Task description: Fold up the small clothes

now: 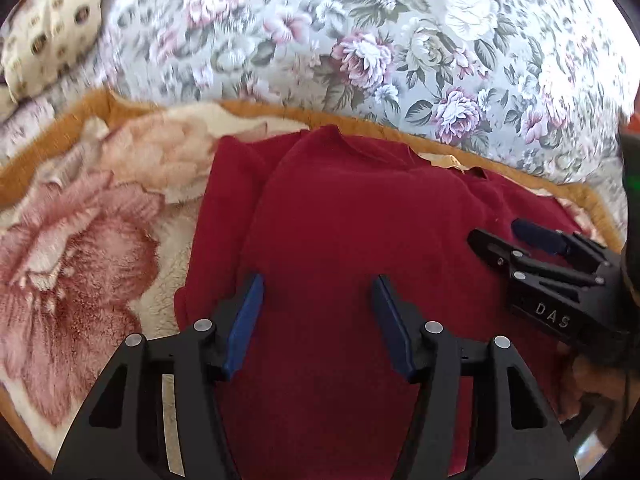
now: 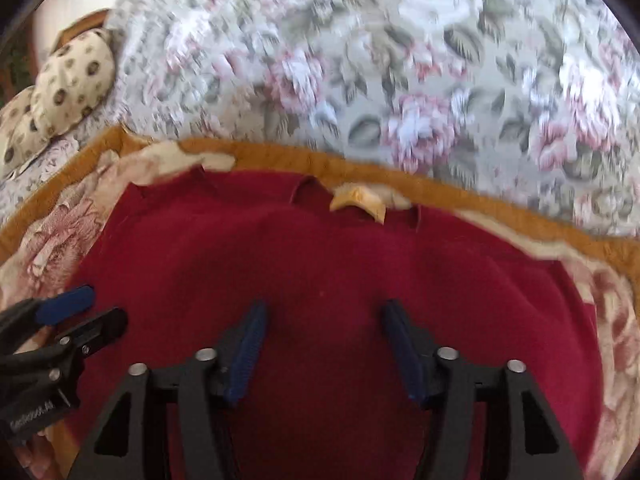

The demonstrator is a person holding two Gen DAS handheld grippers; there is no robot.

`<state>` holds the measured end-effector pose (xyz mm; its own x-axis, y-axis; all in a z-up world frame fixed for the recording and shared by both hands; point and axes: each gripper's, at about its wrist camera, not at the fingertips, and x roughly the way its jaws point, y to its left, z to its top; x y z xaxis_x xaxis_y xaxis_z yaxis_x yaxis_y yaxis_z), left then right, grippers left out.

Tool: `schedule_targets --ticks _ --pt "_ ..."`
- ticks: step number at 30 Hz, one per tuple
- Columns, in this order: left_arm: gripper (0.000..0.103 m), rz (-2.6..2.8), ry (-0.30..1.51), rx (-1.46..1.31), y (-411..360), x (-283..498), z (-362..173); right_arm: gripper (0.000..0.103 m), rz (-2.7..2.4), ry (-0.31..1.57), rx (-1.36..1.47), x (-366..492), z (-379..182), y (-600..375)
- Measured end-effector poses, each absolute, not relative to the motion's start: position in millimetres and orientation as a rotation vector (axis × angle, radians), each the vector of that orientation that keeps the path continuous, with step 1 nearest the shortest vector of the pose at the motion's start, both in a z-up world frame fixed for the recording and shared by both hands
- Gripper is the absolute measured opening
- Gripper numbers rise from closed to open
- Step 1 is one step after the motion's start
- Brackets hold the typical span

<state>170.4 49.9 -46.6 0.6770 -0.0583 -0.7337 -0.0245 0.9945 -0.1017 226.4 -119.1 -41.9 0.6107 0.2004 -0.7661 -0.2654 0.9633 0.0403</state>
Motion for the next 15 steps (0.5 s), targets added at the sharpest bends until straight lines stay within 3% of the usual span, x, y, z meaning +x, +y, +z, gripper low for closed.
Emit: schedule_targets --ticks 15 --pt "0.057 -0.007 0.773 -0.126 53.2 165.8 -51.5 0.067 0.286 0.853 -0.045 223.5 -42.3 -124.0"
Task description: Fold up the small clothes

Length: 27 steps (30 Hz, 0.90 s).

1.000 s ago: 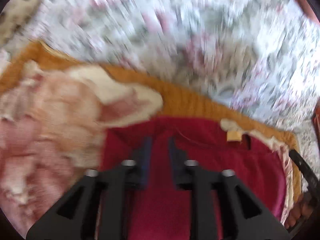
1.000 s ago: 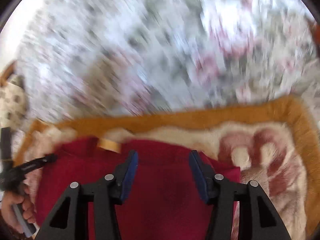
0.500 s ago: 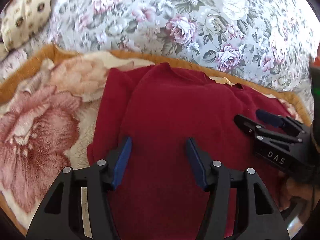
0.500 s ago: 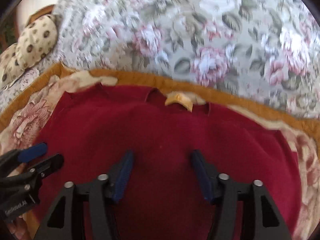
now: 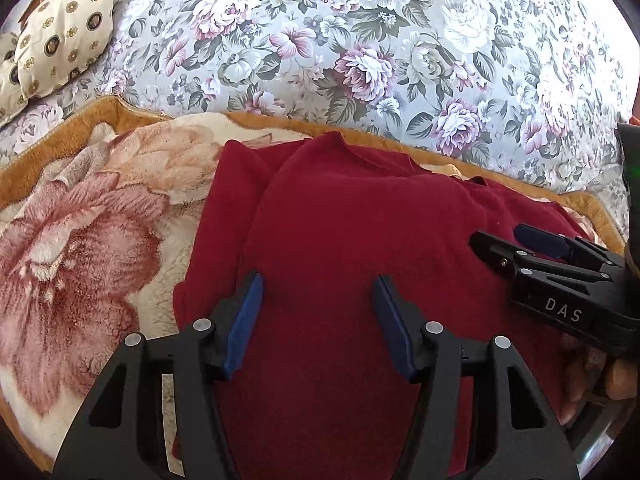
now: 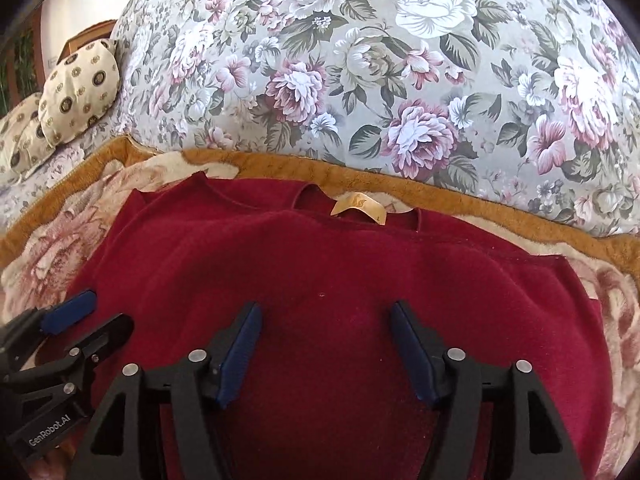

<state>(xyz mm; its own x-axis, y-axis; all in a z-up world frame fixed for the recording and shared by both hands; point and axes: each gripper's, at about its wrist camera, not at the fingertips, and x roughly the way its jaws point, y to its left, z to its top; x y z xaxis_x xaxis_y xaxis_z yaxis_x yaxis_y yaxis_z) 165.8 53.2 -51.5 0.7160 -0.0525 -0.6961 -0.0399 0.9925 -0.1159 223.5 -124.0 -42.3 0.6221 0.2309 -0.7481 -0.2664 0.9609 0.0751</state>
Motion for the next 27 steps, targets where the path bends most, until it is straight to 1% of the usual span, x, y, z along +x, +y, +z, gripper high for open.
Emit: schedule_targets --ticks 2,4,6,7,9,13,15,18,21,24,27 --pt "0.058 -0.009 0.768 -0.130 52.7 164.6 -50.8 0.068 0.294 0.851 -0.034 223.5 -41.9 -124.6" --pt "0.061 -0.022 0.762 -0.147 54.2 164.1 -50.2 0.068 0.294 0.850 -0.038 223.2 -41.5 -123.9" --pt "0.079 -0.066 0.760 -0.167 54.2 165.1 -50.3 0.070 0.295 0.850 -0.035 223.1 -41.5 -123.7" --pt "0.082 -0.087 0.763 -0.167 52.7 166.0 -50.5 0.071 0.301 0.849 -0.033 223.1 -42.5 -123.3" --pt "0.083 -0.082 0.766 -0.145 48.1 166.5 -50.5 0.073 0.295 0.858 -0.049 225.5 -44.3 -119.6" --pt "0.083 -0.116 0.780 -0.193 55.3 163.8 -47.2 0.074 0.290 0.855 -0.058 225.1 -45.5 -118.3" --pt "0.083 -0.158 0.783 -0.292 70.9 149.7 -36.5 0.074 0.293 0.854 -0.052 225.6 -45.6 -118.4" --pt "0.083 -0.182 0.742 -0.471 102.1 104.1 -20.7 0.074 0.292 0.848 -0.051 225.9 -46.3 -119.4" --pt "0.083 -0.243 0.714 -0.607 116.0 72.7 -26.6 0.074 0.297 0.844 -0.040 227.1 -47.7 -122.1" --pt "0.083 -0.296 0.740 -0.716 121.0 75.5 -38.9 0.075 0.298 0.842 -0.035 228.2 -48.5 -123.2" --pt "0.083 -0.327 0.757 -0.849 128.5 94.9 -53.1 0.075 0.298 0.841 -0.034 227.5 -48.1 -123.2"
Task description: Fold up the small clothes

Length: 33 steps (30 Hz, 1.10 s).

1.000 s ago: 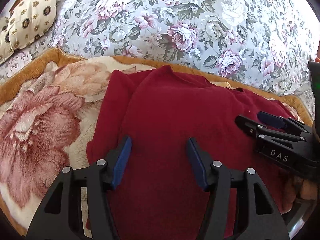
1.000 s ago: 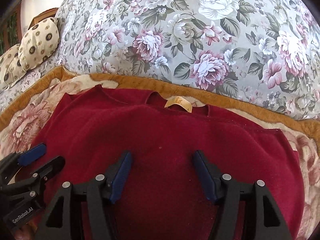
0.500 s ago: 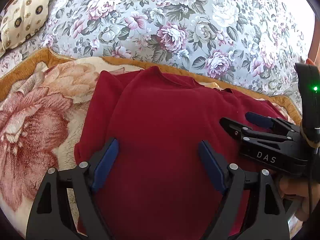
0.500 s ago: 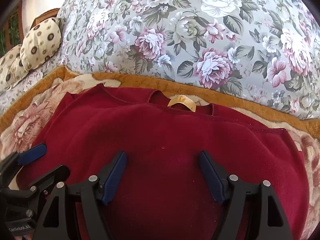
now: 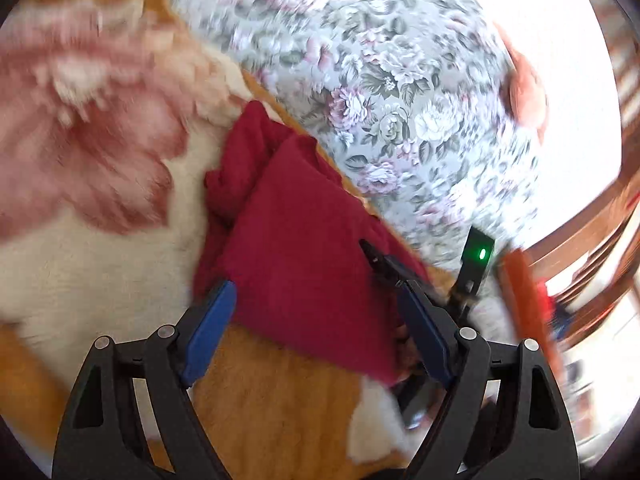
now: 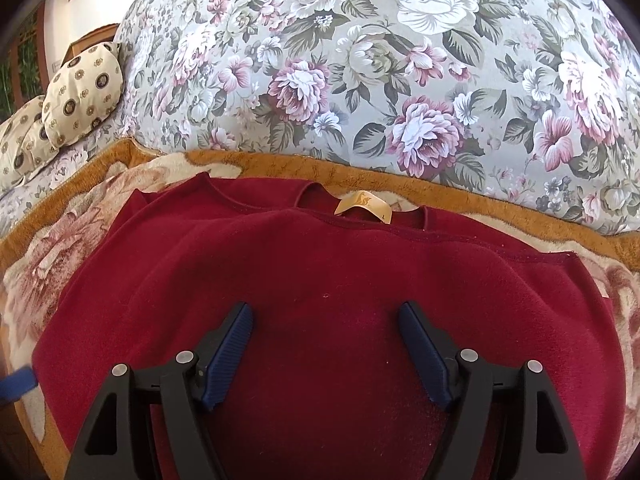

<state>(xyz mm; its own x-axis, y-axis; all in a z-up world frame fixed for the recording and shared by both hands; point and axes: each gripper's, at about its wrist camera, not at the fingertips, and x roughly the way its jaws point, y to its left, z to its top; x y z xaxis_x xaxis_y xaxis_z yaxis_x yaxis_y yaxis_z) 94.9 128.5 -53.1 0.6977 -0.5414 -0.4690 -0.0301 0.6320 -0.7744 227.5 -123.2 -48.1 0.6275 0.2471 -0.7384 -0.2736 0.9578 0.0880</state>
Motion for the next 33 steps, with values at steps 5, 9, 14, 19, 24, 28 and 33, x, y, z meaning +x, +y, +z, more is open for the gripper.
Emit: schedule_targets --ticks 5,9,14,19,24,28,33 --pt "0.083 -0.288 0.801 -0.933 121.8 86.2 -58.6 0.075 0.301 0.836 -0.026 227.5 -49.1 -123.7" --pt "0.083 -0.265 0.801 -0.938 114.0 76.1 -62.3 0.076 0.305 0.835 -0.015 227.8 -50.0 -124.4" --pt "0.083 -0.216 0.762 -1.043 126.6 92.5 -69.5 0.076 0.306 0.833 -0.013 226.7 -50.2 -124.3" --pt "0.083 -0.227 0.702 -1.162 143.7 93.9 -71.5 0.076 0.306 0.832 -0.013 226.7 -50.2 -124.3" --pt "0.083 -0.222 0.693 -1.046 145.7 103.6 -61.7 0.076 0.307 0.833 -0.013 227.0 -50.1 -124.3" --pt "0.074 -0.197 0.720 -0.920 133.5 100.2 -60.3 0.076 0.307 0.833 -0.013 226.8 -50.1 -124.2" --pt "0.040 -0.112 0.744 -0.938 142.3 100.1 -71.8 0.076 0.306 0.833 -0.014 226.9 -50.0 -124.2"
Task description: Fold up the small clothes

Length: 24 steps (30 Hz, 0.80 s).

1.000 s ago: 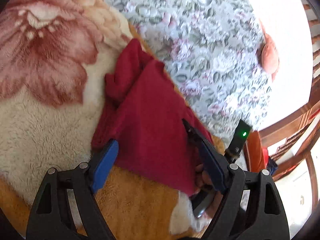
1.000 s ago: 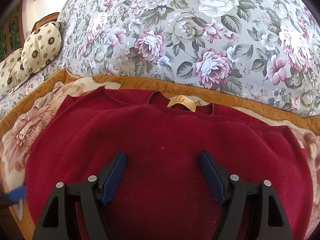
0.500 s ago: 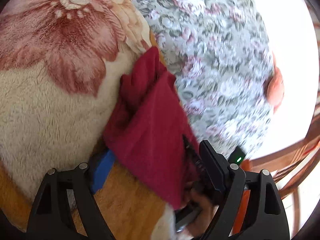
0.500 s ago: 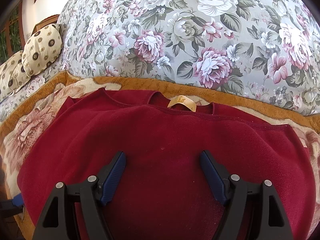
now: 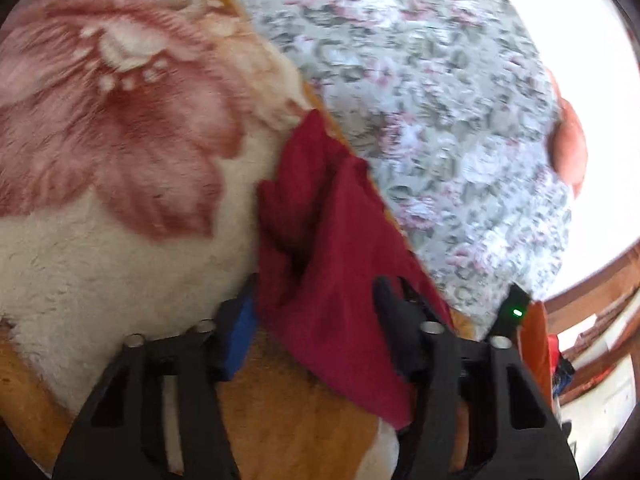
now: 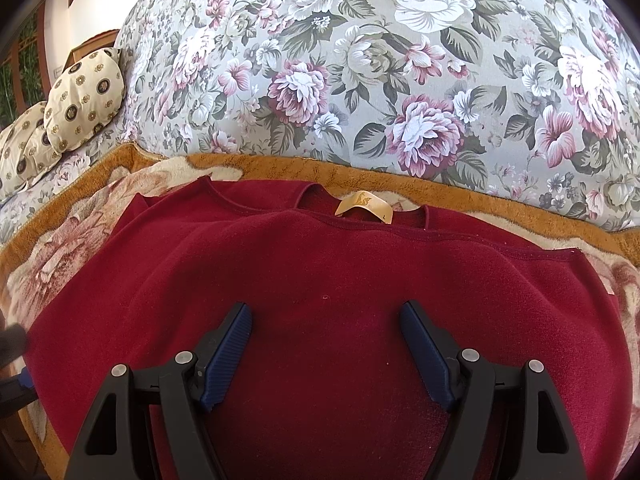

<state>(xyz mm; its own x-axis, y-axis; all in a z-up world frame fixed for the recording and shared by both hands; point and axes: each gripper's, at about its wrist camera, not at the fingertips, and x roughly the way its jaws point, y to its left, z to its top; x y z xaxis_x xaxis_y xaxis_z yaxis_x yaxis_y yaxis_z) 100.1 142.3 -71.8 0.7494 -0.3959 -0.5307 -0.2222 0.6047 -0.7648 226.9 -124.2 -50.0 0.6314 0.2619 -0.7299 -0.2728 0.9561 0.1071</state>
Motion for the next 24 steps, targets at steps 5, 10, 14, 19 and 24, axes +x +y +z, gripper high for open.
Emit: schedule_targets --ticks 5,10,14,19,24 --pt "0.026 -0.065 0.764 -0.923 143.3 100.8 -76.3 0.076 0.305 0.834 -0.015 227.5 -49.8 -124.1" --pt "0.026 -0.055 0.753 -0.907 140.8 101.1 -76.7 0.075 0.299 0.839 -0.025 227.4 -48.2 -123.9" --pt "0.026 -0.061 0.738 -0.918 142.0 98.6 -78.1 0.069 0.252 0.954 -0.120 238.0 -31.7 -107.7" --pt "0.026 -0.048 0.720 -0.884 137.7 98.0 -76.0 0.069 0.405 0.919 -0.002 261.9 41.3 -65.4" --pt "0.027 -0.042 0.725 -0.893 137.1 98.7 -75.9 0.075 0.526 1.232 0.196 323.6 27.7 -3.5"
